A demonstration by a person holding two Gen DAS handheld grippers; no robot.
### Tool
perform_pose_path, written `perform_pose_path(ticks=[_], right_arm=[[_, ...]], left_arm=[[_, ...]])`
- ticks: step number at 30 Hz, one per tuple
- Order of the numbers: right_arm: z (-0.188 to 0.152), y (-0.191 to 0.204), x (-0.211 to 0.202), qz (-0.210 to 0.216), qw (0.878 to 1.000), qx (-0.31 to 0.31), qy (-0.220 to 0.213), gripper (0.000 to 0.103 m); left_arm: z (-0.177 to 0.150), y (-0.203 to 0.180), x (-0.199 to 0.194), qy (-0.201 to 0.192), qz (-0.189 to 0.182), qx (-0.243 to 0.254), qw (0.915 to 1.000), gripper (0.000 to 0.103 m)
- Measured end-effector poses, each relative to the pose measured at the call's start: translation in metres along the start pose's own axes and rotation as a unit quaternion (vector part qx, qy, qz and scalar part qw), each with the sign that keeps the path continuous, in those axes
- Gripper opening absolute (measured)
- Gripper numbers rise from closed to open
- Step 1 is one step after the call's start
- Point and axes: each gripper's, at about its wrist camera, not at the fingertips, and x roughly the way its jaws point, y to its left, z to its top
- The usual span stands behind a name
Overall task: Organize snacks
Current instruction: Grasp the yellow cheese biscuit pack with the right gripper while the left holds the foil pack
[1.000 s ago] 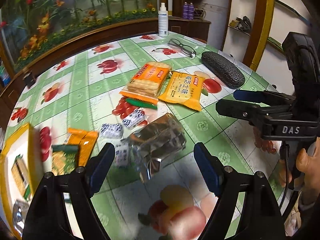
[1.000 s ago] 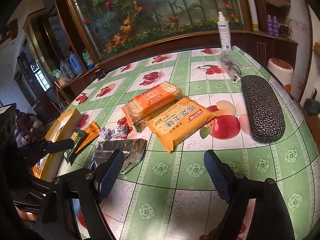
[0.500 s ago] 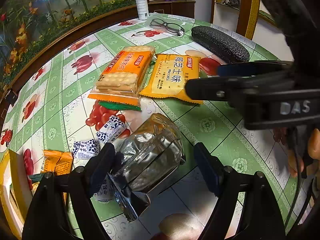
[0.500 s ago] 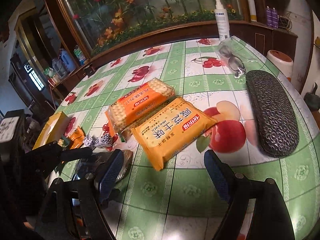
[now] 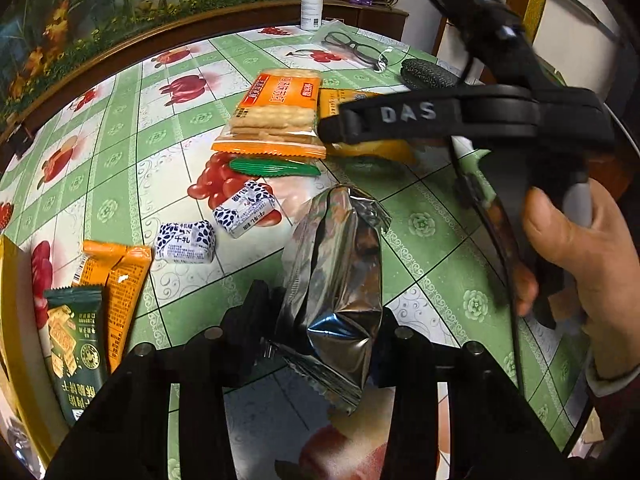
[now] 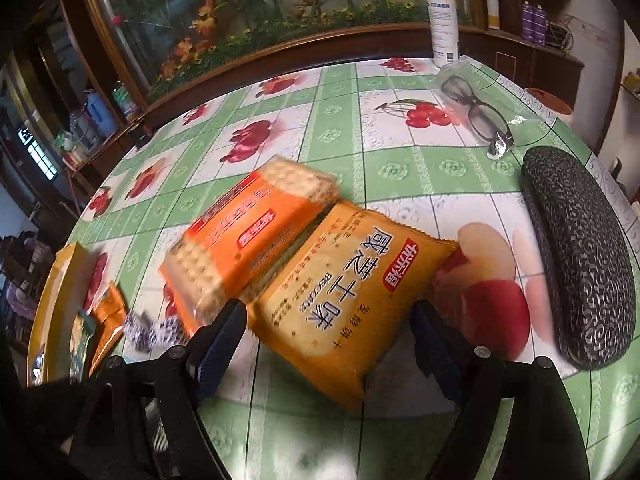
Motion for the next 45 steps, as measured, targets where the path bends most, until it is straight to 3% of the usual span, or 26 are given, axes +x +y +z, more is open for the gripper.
perform_pose_path(ticks=[7, 12, 14, 17, 20, 22, 26, 30, 35, 45], right_arm=[[0.002, 0.006, 0.004, -0.035, 0.997, -0.063, -0.010, 0.079], [-0.004, -0.005, -0.007, -0.028, 0.997, -0.066, -0.005, 0.074], [-0.004, -0.007, -0.007, -0.032, 0.998, -0.062, -0.006, 0.075], [0.002, -0.001, 0.001, -0.055, 0.996, -0.066, -0.006, 0.087], [0.004, 0.003, 0.011, -0.066, 0.995, -0.076, 0.006, 0.086], [0.003, 0.000, 0.007, -0.056, 0.996, -0.072, 0.001, 0.075], [-0.005, -0.009, -0.004, -0.036, 0.997, -0.063, -0.005, 0.074], [-0.013, -0.017, -0.027, 0.002, 0.999, -0.038, -0.027, 0.073], [-0.025, -0.020, -0.056, 0.062, 0.997, -0.017, -0.049, 0.072], [-0.055, -0.001, -0.099, 0.118, 0.990, -0.023, -0.075, 0.072]], left_arm=[[-0.001, 0.008, -0.004, -0.007, -0.011, -0.021, 0.9997, 0.039], [-0.004, 0.014, -0.012, -0.016, -0.029, -0.038, 0.9987, 0.039], [-0.004, 0.014, -0.015, -0.018, -0.033, -0.043, 0.9984, 0.039], [-0.003, 0.014, -0.016, -0.020, -0.031, -0.047, 0.9982, 0.039], [-0.003, 0.017, -0.017, -0.022, -0.030, -0.056, 0.9977, 0.039], [-0.004, 0.020, -0.016, -0.022, -0.035, -0.065, 0.9971, 0.039], [-0.004, 0.026, -0.012, -0.022, -0.035, -0.075, 0.9963, 0.028], [-0.004, 0.027, -0.016, -0.029, -0.047, -0.083, 0.9950, 0.023], [-0.008, 0.028, -0.026, -0.045, -0.046, -0.091, 0.9938, 0.023], [-0.034, 0.033, -0.064, -0.084, -0.012, -0.111, 0.9902, 0.022]])
